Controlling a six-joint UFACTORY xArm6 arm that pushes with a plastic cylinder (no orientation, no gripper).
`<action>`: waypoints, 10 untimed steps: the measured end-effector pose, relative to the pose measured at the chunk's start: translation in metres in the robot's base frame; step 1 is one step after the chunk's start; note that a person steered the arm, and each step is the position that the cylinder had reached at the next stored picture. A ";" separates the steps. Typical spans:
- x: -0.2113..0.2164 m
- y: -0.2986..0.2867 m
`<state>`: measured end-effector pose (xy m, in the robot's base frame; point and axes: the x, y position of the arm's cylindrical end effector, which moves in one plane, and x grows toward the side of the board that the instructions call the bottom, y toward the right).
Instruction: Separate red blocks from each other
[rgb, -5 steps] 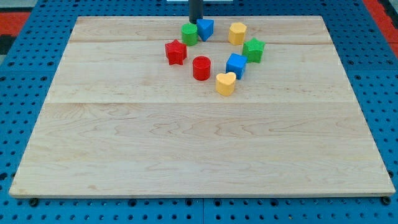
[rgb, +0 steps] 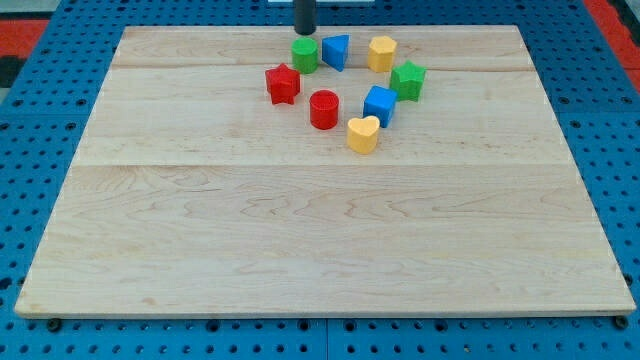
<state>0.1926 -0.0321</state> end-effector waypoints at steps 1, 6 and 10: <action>0.000 -0.029; 0.165 -0.060; 0.140 -0.008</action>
<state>0.3322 -0.0403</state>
